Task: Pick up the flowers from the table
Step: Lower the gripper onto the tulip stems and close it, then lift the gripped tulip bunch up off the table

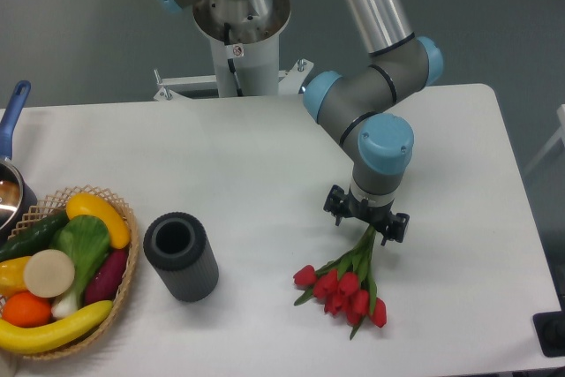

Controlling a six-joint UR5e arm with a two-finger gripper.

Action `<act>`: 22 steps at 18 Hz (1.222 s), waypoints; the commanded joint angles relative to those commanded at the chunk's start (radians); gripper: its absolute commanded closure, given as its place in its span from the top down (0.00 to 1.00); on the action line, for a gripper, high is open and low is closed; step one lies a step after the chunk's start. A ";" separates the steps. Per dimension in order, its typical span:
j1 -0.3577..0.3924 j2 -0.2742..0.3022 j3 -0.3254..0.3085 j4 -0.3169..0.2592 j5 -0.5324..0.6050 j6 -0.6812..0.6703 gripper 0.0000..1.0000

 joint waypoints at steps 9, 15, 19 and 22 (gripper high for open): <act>0.002 0.014 0.012 0.000 -0.003 -0.068 0.00; 0.014 0.078 0.020 -0.005 0.009 -0.068 0.00; 0.076 0.129 0.069 -0.046 0.008 -0.066 0.00; 0.106 0.126 0.136 -0.107 0.002 -0.063 0.00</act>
